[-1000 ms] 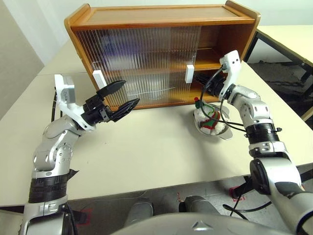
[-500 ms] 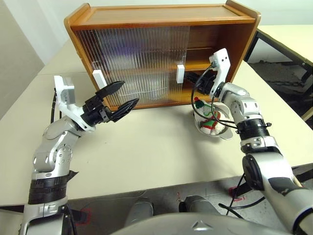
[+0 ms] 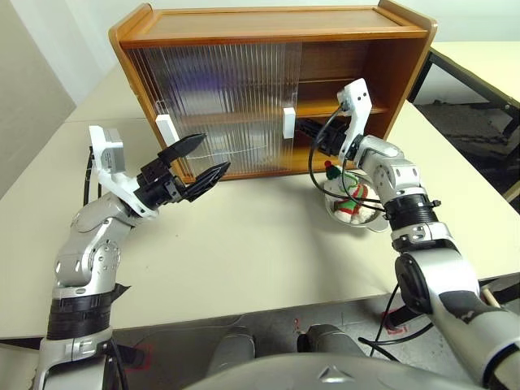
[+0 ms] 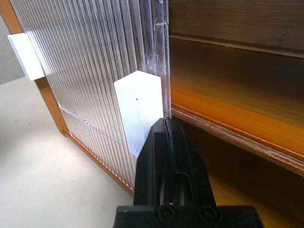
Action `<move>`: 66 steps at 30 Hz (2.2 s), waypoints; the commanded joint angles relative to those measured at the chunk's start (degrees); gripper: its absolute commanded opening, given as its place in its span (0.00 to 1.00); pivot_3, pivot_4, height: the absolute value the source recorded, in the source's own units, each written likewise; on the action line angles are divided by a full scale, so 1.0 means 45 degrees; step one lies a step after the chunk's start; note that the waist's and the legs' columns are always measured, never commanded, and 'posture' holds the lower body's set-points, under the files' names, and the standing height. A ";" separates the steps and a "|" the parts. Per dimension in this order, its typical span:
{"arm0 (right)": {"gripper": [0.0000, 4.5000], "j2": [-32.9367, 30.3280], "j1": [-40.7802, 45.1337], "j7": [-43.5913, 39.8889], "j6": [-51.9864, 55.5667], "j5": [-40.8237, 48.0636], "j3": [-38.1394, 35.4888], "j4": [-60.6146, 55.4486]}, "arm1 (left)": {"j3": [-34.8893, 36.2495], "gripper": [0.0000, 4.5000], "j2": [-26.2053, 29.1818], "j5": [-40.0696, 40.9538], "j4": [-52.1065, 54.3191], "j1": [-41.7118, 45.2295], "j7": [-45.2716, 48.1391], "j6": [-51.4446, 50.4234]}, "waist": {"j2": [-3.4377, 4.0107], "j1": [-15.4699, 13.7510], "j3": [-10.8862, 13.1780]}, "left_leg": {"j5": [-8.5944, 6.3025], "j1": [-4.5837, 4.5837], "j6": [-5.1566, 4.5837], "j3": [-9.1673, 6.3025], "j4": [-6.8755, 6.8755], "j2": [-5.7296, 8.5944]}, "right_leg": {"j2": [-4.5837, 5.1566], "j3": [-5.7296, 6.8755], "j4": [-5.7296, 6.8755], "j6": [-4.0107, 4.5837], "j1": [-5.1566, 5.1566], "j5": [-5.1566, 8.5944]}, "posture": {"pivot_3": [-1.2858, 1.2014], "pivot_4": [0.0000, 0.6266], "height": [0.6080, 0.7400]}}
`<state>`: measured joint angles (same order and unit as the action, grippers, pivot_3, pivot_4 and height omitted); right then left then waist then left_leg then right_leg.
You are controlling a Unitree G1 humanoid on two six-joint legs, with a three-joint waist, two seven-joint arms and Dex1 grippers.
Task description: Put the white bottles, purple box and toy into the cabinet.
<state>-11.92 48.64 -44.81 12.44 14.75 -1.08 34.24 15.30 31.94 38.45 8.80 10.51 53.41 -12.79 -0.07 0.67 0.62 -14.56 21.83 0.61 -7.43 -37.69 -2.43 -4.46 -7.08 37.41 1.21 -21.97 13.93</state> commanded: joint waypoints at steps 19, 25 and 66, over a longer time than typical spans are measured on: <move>0.99 -0.4050 -0.3712 -0.1315 0.1437 0.1858 -0.1764 -0.4555 | -0.0881 1.00 -0.0341 -0.0333 -0.1383 0.1490 0.0980 0.0129 | -0.0007 0.0327 -0.0007 | 0.0033 -0.0012 -0.0049 0.0063 -0.0045 0.0029 | -0.0013 -0.0016 -0.0003 -0.0099 0.0050 -0.0035 | 0.48 0.00 1.00; 0.99 -0.4855 -0.5141 -0.2182 0.2774 0.2892 -0.1988 -0.6016 | -0.0909 1.00 -0.0369 -0.0347 -0.1481 0.1531 0.1095 0.0148 | -0.0008 0.0510 -0.0007 | 0.0042 -0.0018 -0.0055 0.0123 -0.0078 0.0024 | -0.0098 -0.0027 -0.0023 -0.0181 0.0100 0.0023 | 0.47 0.00 1.00; 0.99 -0.4458 -0.5054 -0.4967 -0.0739 0.0378 0.0629 -0.0815 | -0.0439 1.00 -0.0232 -0.0189 -0.0678 0.0864 0.0435 0.0143 | -0.0007 0.0264 -0.0004 | 0.0058 -0.0121 -0.0079 0.0054 -0.0021 0.0016 | -0.0126 -0.0018 -0.0039 -0.0140 0.0210 0.0059 | 0.51 0.00 1.00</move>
<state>-32.24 25.00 -66.69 10.50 17.82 0.87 28.52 12.88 30.66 37.91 4.66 14.75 55.62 -12.29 -0.11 1.86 0.61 -14.30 21.28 0.25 -7.21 -37.79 -2.35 -5.02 -7.16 37.23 0.59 -21.03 14.19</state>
